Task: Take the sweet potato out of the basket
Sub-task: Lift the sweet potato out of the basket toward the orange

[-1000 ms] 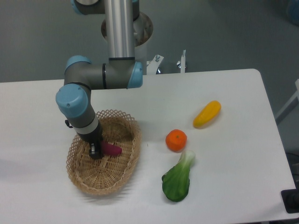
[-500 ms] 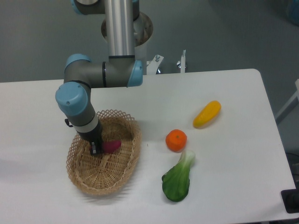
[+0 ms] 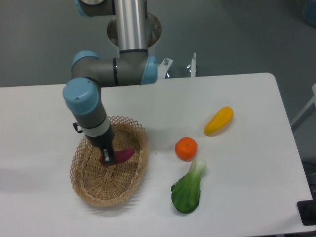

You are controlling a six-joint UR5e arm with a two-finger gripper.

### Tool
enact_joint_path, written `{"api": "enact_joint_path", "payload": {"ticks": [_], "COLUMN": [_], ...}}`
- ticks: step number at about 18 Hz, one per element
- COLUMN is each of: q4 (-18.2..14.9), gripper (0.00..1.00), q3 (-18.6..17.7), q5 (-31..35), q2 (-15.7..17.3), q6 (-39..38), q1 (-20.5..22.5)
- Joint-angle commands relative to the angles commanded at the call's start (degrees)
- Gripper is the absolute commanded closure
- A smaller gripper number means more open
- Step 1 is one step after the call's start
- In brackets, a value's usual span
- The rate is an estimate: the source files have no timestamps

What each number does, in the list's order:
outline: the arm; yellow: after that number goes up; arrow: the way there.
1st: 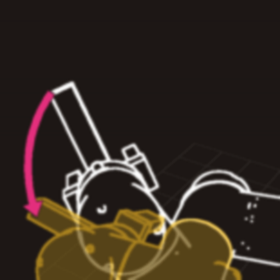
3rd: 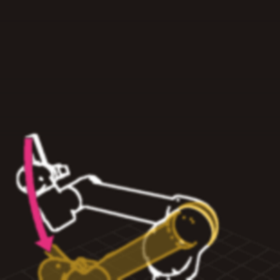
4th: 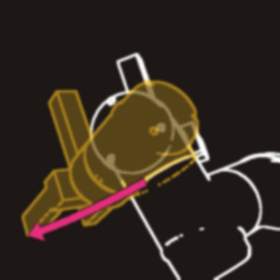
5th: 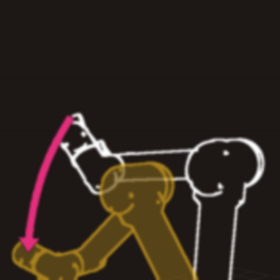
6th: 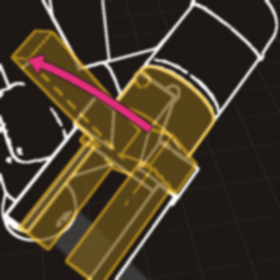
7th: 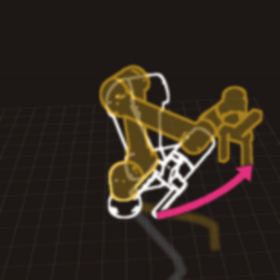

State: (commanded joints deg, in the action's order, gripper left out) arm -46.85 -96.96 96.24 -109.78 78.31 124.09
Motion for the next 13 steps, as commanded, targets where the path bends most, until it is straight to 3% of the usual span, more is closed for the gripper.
{"api": "enact_joint_path", "payload": {"ticks": [2, 5, 9, 13], "q4": [-1.0, -5.6, -6.4, -7.8], "gripper": [0.63, 0.63, 0.63, 0.63], "q3": [2.7, 8.4, 14.2, 15.0], "q5": [-0.3, -0.9, -1.7, -7.2], "q2": [0.2, 0.0, -1.9, -1.1], "q6": [0.0, 0.3, 0.6, 4.3], "q1": [3.0, 7.5, 11.8, 17.8]}}
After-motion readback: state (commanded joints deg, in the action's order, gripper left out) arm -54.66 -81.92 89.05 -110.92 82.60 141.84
